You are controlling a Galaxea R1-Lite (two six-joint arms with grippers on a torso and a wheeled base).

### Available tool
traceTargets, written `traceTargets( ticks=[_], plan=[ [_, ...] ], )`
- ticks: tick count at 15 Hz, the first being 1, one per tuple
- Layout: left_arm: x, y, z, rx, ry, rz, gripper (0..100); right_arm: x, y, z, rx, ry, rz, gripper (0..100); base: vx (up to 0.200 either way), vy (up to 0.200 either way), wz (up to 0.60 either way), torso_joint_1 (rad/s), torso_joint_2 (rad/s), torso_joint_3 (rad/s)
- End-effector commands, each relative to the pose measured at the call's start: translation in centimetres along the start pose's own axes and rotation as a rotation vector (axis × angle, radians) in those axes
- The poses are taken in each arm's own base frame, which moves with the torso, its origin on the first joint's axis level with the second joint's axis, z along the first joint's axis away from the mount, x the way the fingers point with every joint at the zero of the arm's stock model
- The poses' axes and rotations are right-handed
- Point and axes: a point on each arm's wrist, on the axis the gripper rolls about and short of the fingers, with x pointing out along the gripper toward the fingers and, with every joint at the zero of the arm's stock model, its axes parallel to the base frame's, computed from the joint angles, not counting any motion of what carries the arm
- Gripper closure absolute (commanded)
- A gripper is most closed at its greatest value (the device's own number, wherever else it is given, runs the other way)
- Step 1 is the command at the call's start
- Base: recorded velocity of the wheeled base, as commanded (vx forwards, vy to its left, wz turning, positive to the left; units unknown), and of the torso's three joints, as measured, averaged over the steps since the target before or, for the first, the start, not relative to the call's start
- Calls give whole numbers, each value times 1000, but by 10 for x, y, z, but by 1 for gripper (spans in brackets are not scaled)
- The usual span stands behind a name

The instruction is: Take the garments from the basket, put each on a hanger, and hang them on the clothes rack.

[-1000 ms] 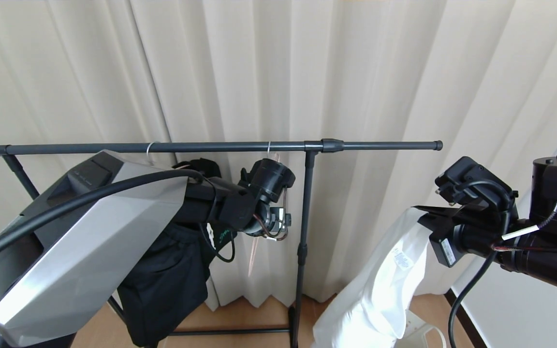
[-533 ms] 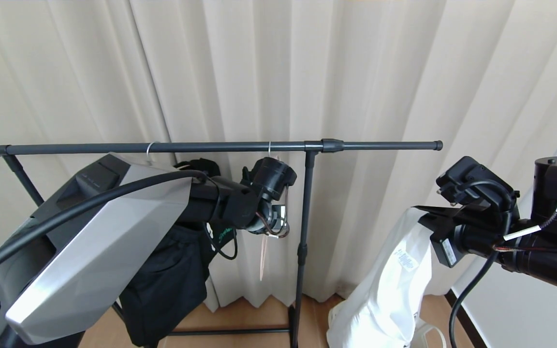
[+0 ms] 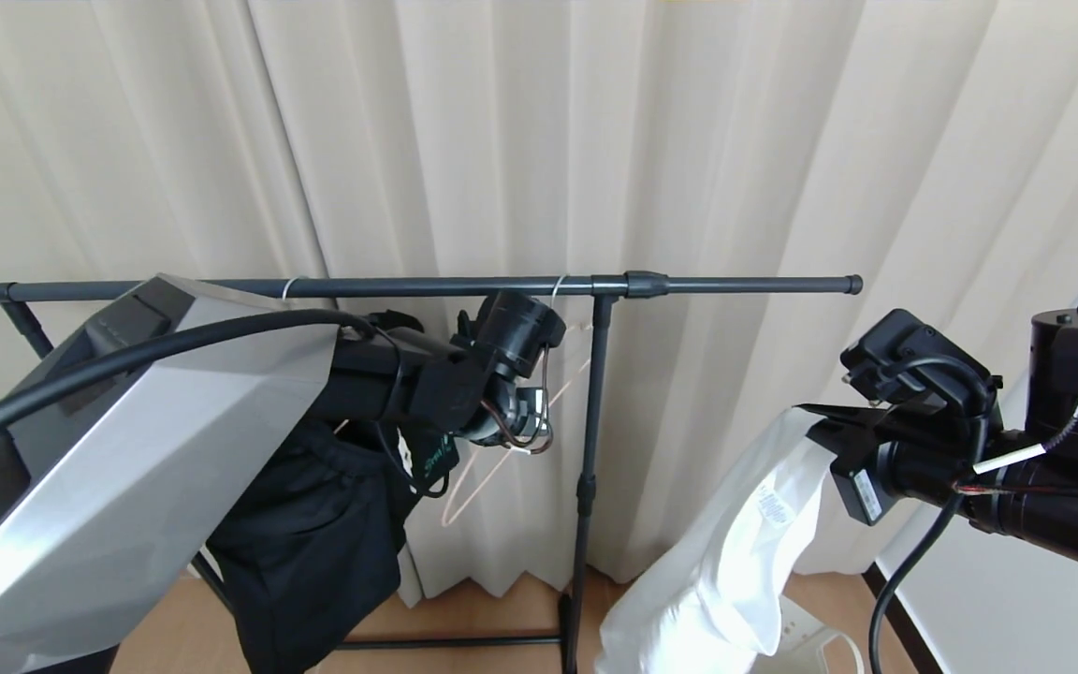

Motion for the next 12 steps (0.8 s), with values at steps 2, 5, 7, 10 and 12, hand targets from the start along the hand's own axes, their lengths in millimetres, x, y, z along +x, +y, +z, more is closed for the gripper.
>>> traceTargets(
  ticks=[2,5,7,10,12],
  plan=[
    [-22,6,9,-13,-33,0,100,0,1,-1,-1,2,3,100,0,0,0,0,0,0],
    [-32,11,10,-17,-43,5,100,1,1,-1,-1,4,3,100,0,0,0,0,0,0],
    [-36,13,9,-16,-41,6,100,1,1,-1,-1,4,3,100,0,0,0,0,0,0],
    [-51,19,6,-14,-41,6,100,1,1,-1,-1,4,2,100,0,0,0,0,0,0],
    [-63,26,2,-11,-33,8,100,1,1,0,-1,1,2,100,0,0,0,0,0,0]
  ],
)
